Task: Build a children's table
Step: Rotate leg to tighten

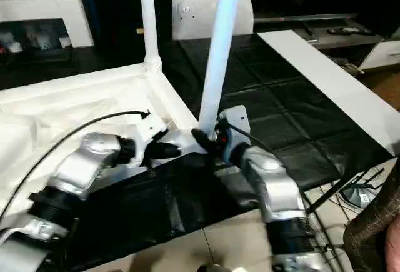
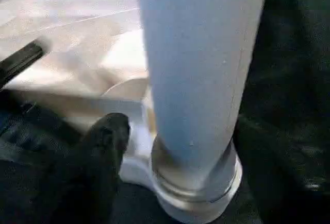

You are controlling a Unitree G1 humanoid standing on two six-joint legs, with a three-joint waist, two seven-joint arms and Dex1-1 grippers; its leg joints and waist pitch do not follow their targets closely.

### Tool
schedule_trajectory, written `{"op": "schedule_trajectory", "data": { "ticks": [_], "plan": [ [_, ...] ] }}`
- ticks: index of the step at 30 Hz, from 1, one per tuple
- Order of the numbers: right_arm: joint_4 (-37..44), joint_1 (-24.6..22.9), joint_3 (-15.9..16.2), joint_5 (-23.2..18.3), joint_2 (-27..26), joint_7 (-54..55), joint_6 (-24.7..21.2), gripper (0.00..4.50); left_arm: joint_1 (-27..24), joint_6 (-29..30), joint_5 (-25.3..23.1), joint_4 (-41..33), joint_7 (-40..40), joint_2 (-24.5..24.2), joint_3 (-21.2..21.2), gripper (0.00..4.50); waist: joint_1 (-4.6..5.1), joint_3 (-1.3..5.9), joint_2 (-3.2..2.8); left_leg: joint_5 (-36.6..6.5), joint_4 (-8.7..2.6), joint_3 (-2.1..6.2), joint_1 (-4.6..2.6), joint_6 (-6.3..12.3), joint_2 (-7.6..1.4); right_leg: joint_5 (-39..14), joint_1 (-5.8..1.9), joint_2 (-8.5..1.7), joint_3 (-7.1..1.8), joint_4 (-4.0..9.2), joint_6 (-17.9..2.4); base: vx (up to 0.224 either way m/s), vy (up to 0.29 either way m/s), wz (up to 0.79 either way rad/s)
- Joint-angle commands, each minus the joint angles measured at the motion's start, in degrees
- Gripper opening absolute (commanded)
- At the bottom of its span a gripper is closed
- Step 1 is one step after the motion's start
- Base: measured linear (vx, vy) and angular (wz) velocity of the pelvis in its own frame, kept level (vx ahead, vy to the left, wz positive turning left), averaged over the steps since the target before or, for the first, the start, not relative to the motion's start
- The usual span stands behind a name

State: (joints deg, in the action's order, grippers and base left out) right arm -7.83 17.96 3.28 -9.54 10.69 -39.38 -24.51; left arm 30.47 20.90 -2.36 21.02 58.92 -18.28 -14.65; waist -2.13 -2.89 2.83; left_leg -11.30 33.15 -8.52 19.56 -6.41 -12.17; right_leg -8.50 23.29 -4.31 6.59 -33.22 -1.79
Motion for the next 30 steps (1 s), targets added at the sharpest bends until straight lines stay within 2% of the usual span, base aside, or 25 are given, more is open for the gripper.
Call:
{"op": "schedule_trajectory", "data": {
  "ticks": [1, 3, 4, 9, 11, 14, 15, 17, 19, 20, 21, 23, 25, 30],
  "plan": [
    [2.22, -0.64, 3.93, -2.47, 2.16, -8.32, 0.28, 3.76, 0.64, -7.35, 0.91, -1.92, 6.27, -1.98, -1.58, 0.00, -0.46, 3.95, -0.62, -6.00, -3.40, -0.60, 0.57, 5.01, -0.95, -11.22, -3.96, -3.81, -3.35, 3.08, -9.80, 0.000, 0.000, 0.00],
    [2.49, -0.71, 4.05, -2.78, 3.66, -10.53, 0.37, 4.02, 0.40, -9.10, 1.11, -1.60, 8.83, -3.20, -2.17, 0.00, -0.48, 3.88, -0.63, -6.64, -3.46, -0.64, 0.47, 4.77, -1.08, -12.15, -3.92, -3.75, -3.35, 3.03, -9.90, 0.000, 0.000, 0.00],
    [2.48, -0.59, 4.55, -2.94, 6.55, -14.97, 0.98, 4.08, 0.67, -12.16, 0.85, -0.18, 12.73, -5.45, -3.54, 0.00, -0.58, 3.85, -0.44, -7.44, -3.48, -0.65, 0.37, 4.66, -1.12, -13.28, -3.93, -3.74, -3.31, 3.22, -9.65, 0.000, 0.000, 0.00],
    [1.26, 0.29, 6.05, -3.08, 11.07, -22.05, 3.18, 4.08, 2.03, -15.39, 1.57, 2.10, 18.82, -8.06, -5.11, 0.00, -1.77, 3.48, -0.53, -10.06, -3.69, -0.87, -0.34, 3.21, -1.38, -16.64, -3.29, -3.93, -3.58, 3.43, -9.44, 0.000, 0.000, 0.00],
    [1.26, 0.29, 6.05, -3.08, 11.07, -22.05, 3.18, 4.08, 2.03, -15.39, 1.57, 2.10, 18.82, -8.06, -5.11, 0.00, -2.16, 3.51, -0.41, -10.84, -3.76, -0.79, -0.27, 2.72, -1.40, -17.43, -3.46, -4.00, -3.60, 3.33, -9.16, 0.000, 0.000, 0.00],
    [0.40, 1.26, 6.90, -4.68, 13.89, -28.08, 3.96, 4.08, 3.31, -17.81, 2.48, 3.27, 24.48, -9.47, -6.24, 0.00, -2.54, 3.55, -0.23, -11.33, -3.69, -0.87, -0.38, 2.75, -1.30, -18.51, -3.41, -4.04, -3.68, 3.47, -8.62, 0.000, 0.000, 0.00],
    [0.23, 1.67, 7.28, -5.22, 14.62, -30.08, 3.96, 3.81, 3.74, -18.58, 2.33, 3.54, 26.10, -9.86, -6.90, 0.00, -2.63, 3.46, -0.13, -11.33, -3.71, -0.83, -0.17, 2.82, -1.30, -18.85, -3.48, -4.04, -3.67, 3.45, -8.51, 0.000, 0.000, 0.00],
    [0.07, 2.12, 7.77, -5.87, 15.37, -32.34, 3.72, 3.81, 4.26, -19.71, 2.16, 4.10, 27.77, -10.19, -7.61, 0.00, -2.64, 3.50, 0.08, -11.10, -3.67, -0.85, -0.14, 2.78, -1.30, -19.11, -3.50, -4.05, -3.68, 3.40, -8.36, 0.000, 0.000, 0.00],
    [-0.06, 2.47, 8.20, -6.18, 15.93, -33.99, 3.74, 3.69, 4.66, -20.51, 2.06, 4.53, 29.03, -10.39, -8.12, 0.00, -2.81, 3.47, 0.05, -10.80, -3.63, -0.87, -0.10, 2.77, -1.24, -20.45, -3.47, -4.10, -3.66, 3.50, -7.94, 0.000, 0.000, 0.00],
    [-0.06, 2.47, 8.20, -6.18, 15.93, -33.99, 3.74, 3.44, 4.66, -20.51, 2.06, 4.53, 29.03, -10.39, -8.12, 0.00, -2.90, 3.47, 0.01, -10.93, -3.60, -0.88, -0.24, 2.78, -1.24, -21.18, -3.37, -4.05, -3.60, 3.62, -7.72, 0.000, 0.000, 0.00],
    [-0.11, 2.66, 8.61, -6.43, 16.42, -35.56, 3.67, 3.37, 5.01, -21.10, 2.04, 4.92, 30.01, -10.46, -8.48, 0.00, -3.01, 3.47, 0.16, -10.98, -3.54, -0.90, -0.21, 2.83, -1.21, -21.71, -3.36, -4.02, -3.54, 3.65, -7.55, 0.000, 0.000, 0.00],
    [-0.16, 2.84, 9.06, -6.61, 16.86, -37.01, 3.58, 3.36, 5.51, -21.84, 1.85, 5.48, 30.98, -10.52, -8.90, 0.00, -3.04, 3.45, 0.15, -10.98, -3.59, -0.83, -0.11, 2.76, -1.29, -21.84, -3.38, -4.07, -3.54, 3.65, -7.46, 0.000, 0.000, 0.00],
    [-0.24, 3.07, 9.52, -7.11, 17.22, -38.73, 3.38, 3.03, 6.26, -22.84, 1.65, 6.46, 32.44, -10.60, -9.48, 0.00, -3.21, 3.51, 0.20, -10.58, -3.57, -0.85, -0.11, 2.74, -1.31, -21.31, -3.40, -4.02, -3.54, 3.57, -7.44, 0.000, 0.000, 0.00],
    [-0.53, 3.40, 9.95, -7.81, 17.17, -39.54, 2.96, 2.56, 6.77, -23.59, 1.79, 7.29, 33.37, -10.67, -9.90, 0.00, -3.35, 3.61, 0.27, -10.31, -3.54, -0.85, -0.06, 2.44, -1.34, -20.47, -3.43, -4.03, -3.52, 3.34, -7.73, 0.000, 0.000, 0.00]
  ]
}}
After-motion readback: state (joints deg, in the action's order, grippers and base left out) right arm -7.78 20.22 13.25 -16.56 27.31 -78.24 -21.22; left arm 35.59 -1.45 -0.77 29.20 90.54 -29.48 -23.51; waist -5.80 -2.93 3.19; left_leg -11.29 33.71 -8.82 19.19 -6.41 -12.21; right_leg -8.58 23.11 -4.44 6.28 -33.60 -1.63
